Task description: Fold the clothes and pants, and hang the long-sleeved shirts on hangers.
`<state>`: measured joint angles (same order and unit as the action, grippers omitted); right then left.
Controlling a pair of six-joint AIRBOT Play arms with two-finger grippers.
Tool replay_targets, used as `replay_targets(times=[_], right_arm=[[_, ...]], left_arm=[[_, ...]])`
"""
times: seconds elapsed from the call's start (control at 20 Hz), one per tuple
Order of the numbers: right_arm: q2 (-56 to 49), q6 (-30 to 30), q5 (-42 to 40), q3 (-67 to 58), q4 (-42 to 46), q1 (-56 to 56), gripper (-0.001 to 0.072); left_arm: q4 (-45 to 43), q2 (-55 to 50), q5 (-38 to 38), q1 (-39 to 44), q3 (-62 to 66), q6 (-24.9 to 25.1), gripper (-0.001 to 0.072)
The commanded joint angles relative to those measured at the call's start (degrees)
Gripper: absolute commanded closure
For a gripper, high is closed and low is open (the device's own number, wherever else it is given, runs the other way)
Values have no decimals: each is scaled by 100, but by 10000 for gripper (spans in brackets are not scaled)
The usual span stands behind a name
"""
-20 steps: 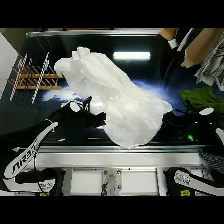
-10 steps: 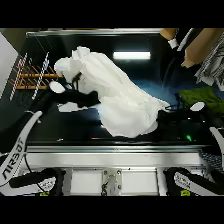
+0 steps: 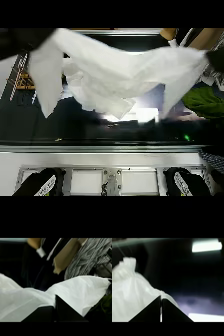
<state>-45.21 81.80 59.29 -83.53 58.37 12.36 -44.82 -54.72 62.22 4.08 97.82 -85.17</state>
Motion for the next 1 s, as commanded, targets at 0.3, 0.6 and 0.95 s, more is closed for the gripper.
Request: replay_targets(times=[0.3, 0.6, 0.95], right_arm=[[1316, 573, -267, -1003, 59, 4, 698], [522, 1128, 2865, -540, 844, 0, 698], [-979, 1150, 3222, 1567, 1705, -155, 698]], left_arm=[[-389, 1458, -166, -37, 925, 70, 693], [-1685, 1589, 1213, -37, -1510, -1139, 693], [-1008, -227, 1438, 306, -4207, -581, 693]])
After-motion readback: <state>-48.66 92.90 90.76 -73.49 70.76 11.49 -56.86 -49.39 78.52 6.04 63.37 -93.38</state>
